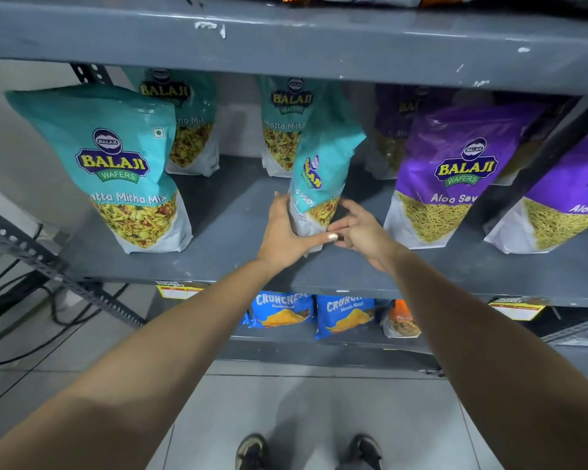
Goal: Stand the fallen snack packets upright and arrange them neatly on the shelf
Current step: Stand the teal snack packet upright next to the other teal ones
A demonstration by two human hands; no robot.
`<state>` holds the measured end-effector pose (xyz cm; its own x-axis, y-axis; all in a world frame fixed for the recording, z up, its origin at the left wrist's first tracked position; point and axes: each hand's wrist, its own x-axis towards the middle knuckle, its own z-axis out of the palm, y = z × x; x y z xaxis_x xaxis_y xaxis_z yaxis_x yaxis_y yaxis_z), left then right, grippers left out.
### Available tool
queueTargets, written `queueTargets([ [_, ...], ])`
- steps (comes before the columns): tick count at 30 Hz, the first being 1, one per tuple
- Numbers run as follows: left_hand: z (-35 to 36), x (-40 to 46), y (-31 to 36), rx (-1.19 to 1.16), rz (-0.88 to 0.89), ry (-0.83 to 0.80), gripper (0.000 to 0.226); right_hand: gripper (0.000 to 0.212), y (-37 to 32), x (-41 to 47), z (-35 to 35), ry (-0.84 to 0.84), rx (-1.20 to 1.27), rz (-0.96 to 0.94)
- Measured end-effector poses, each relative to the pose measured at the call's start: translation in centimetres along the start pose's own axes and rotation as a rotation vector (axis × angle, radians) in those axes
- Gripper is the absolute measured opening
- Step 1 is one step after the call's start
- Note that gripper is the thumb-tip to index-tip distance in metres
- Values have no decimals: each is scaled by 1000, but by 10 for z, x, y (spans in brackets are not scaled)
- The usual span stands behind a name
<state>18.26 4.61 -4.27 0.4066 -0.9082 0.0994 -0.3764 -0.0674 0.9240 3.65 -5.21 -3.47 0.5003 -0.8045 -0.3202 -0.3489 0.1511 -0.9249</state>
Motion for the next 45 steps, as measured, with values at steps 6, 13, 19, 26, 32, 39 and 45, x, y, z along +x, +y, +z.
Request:
queueTargets([
  [6, -30, 17, -10, 189, -38, -37, 59, 61, -4, 12, -4, 115, 41, 53],
  [13, -59, 35, -2, 278, -18, -230, 72, 92, -18, 29, -1, 73, 68, 30],
  [19, -69, 38, -8, 185, -37, -181, 55, 86, -19, 29, 5, -12, 65, 33],
  [26, -56, 32, 10, -69, 33, 37, 86, 85, -14, 33, 2, -103, 69, -79],
  [32, -59, 41, 19, -55, 133, 86, 50, 80, -11, 27, 6, -32, 71, -142],
  [39, -79, 47, 37, -267, 132, 172, 32, 72, -8, 27, -6, -94, 61, -125],
  [45, -93, 54, 61, -349, 167, 241, 8, 59, -3, 22, -2, -28, 101, -164],
])
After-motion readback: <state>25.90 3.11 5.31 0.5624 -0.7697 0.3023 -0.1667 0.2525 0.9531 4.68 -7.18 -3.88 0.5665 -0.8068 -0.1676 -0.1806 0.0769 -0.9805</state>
